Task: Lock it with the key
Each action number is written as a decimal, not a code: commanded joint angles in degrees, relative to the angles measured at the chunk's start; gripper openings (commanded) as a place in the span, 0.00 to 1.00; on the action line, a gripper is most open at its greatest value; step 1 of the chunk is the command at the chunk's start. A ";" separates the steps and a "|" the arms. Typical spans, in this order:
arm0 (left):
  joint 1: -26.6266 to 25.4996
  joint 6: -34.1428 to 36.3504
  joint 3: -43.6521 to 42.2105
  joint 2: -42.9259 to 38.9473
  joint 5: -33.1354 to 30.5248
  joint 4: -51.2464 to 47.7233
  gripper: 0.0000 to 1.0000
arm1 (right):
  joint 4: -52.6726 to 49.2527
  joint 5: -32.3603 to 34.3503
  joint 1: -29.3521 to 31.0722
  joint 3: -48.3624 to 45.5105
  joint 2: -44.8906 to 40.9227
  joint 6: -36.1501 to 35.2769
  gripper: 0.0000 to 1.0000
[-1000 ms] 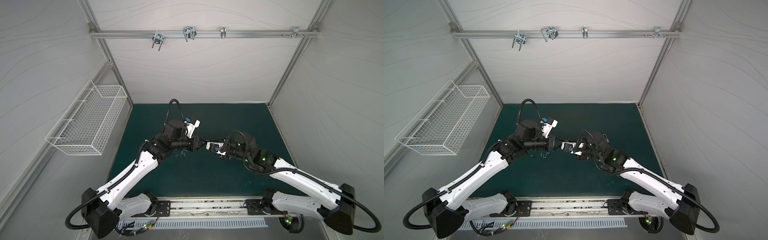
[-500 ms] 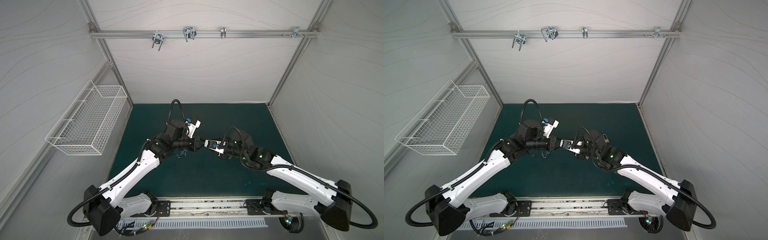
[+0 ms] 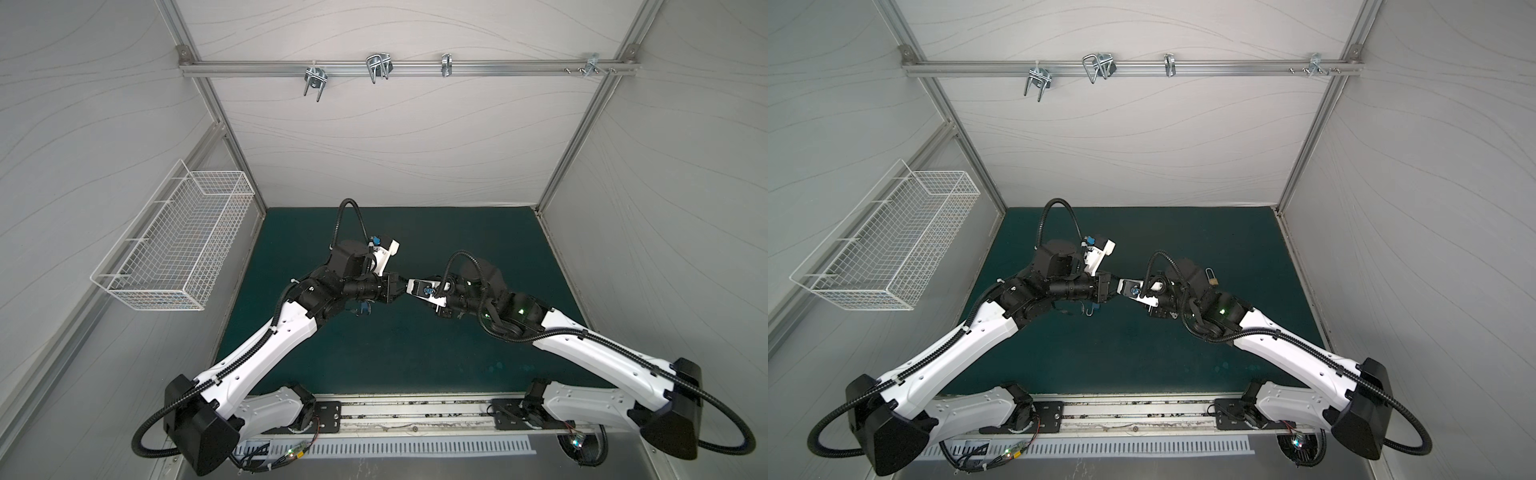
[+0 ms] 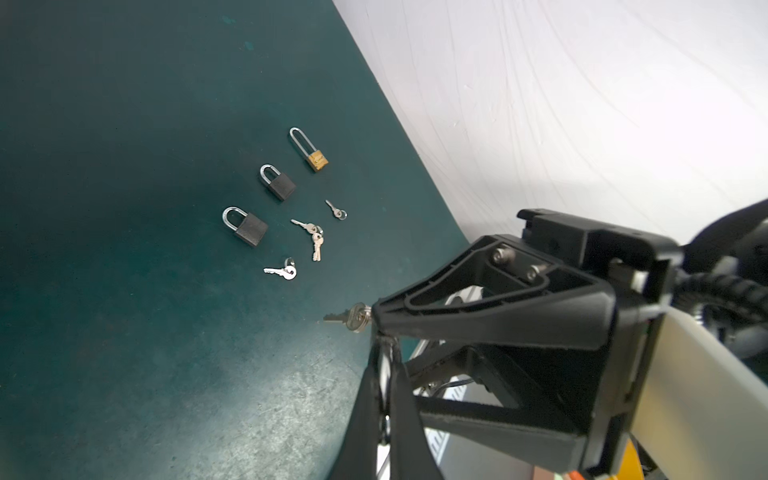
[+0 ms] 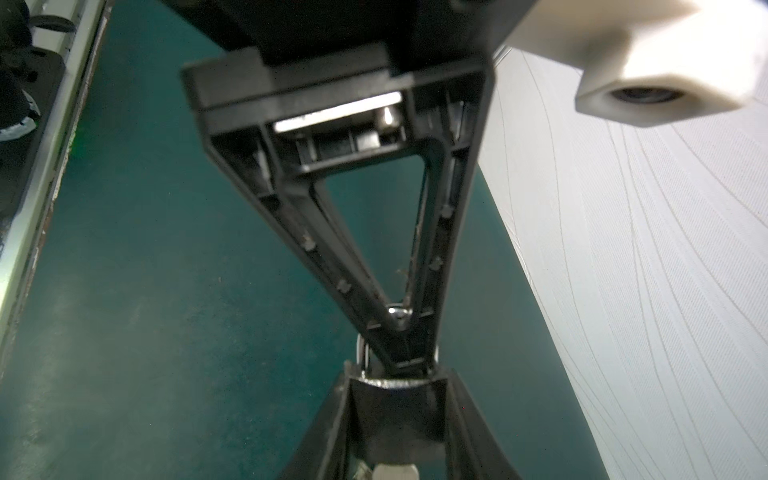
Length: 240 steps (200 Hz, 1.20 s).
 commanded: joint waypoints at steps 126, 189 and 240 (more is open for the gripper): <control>11.71 -7.91 -2.33 -4.99 12.42 7.57 0.00 | 4.72 -14.43 -12.31 -6.83 -11.54 24.39 0.62; 11.86 -11.15 -5.82 -5.69 22.24 18.35 0.00 | 8.33 -25.33 -12.74 -6.45 -9.84 26.19 0.62; 11.85 -10.01 -5.85 -7.96 25.99 19.92 0.00 | 14.92 -40.56 -21.19 -3.97 -5.63 46.87 0.63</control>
